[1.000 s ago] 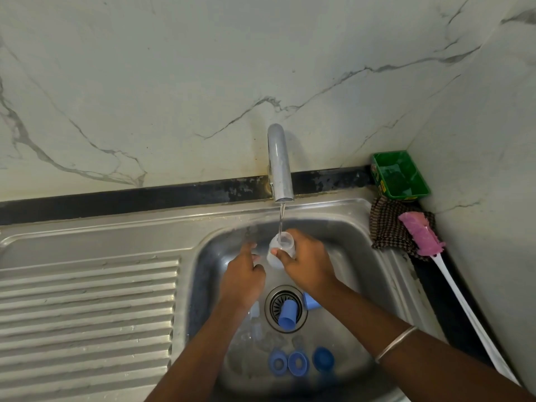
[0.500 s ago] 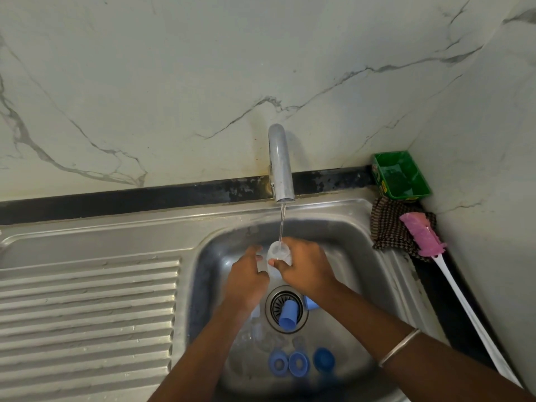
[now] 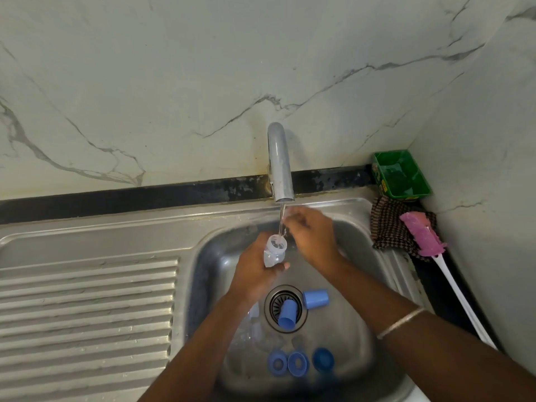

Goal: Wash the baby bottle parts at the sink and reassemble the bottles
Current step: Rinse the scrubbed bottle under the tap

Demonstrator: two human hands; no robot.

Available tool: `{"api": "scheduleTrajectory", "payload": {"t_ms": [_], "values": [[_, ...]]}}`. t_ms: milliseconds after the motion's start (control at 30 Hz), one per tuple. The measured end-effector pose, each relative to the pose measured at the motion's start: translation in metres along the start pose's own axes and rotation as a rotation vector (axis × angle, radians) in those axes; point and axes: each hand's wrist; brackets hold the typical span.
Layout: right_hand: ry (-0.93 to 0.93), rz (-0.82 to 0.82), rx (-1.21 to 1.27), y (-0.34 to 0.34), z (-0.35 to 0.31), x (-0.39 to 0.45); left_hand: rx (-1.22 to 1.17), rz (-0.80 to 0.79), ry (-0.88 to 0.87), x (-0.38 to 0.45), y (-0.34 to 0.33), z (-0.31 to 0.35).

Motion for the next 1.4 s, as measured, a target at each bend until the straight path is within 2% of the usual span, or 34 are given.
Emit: {"api": "scheduleTrajectory", "payload": {"t_ms": [67,133,200,300,433,533,600,667,800,900,1033,1133,1267,1400], "values": [[0.077,0.087,-0.146,0.005,-0.018,0.016,0.014,-0.033,-0.012,0.003,-0.001,0.001],[0.144,0.015,-0.264,0.008,-0.039,0.031,0.05,-0.061,-0.03,0.007,-0.004,0.0],[0.127,-0.1,-0.332,0.006,-0.057,0.042,0.142,-0.085,-0.06,0.01,-0.004,0.002],[0.135,-0.122,-0.501,0.004,-0.069,0.048,0.413,-0.117,-0.1,0.015,-0.001,0.009],[0.155,-0.066,-0.36,0.006,-0.061,0.046,0.836,-0.137,-0.126,0.015,0.007,0.017],[0.158,0.026,-0.216,0.002,-0.042,0.039,0.914,-0.137,-0.089,0.013,0.009,0.018],[0.053,0.059,-0.002,-0.001,-0.021,0.025,0.834,-0.109,-0.009,0.01,0.008,0.014],[-0.008,0.039,0.098,-0.003,0.011,0.004,0.624,-0.102,0.09,0.008,0.006,0.006],[-0.154,-0.293,0.171,-0.01,0.064,-0.05,0.109,-0.074,0.203,-0.005,0.001,-0.001],[-0.221,-0.432,0.129,-0.015,0.075,-0.074,-0.06,-0.031,0.284,-0.022,-0.007,-0.001],[-0.228,-0.418,0.039,-0.014,0.078,-0.087,-0.471,-0.123,0.611,-0.043,-0.014,0.007],[-0.367,-0.337,0.01,-0.009,0.081,-0.083,-0.456,-0.16,0.644,-0.051,-0.01,0.005],[-0.69,-0.39,0.137,0.002,0.074,-0.08,-0.317,-0.056,0.656,-0.06,-0.009,-0.004],[-0.847,-0.434,0.312,0.012,0.066,-0.086,-0.104,-0.005,0.508,-0.072,-0.007,-0.008]]}}
Point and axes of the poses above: each hand's wrist, its own x-axis towards the middle knuckle, its own y-axis out of the back of the hand, z = x × y, and after that the axes turned 6 degrees about -y, right-handed
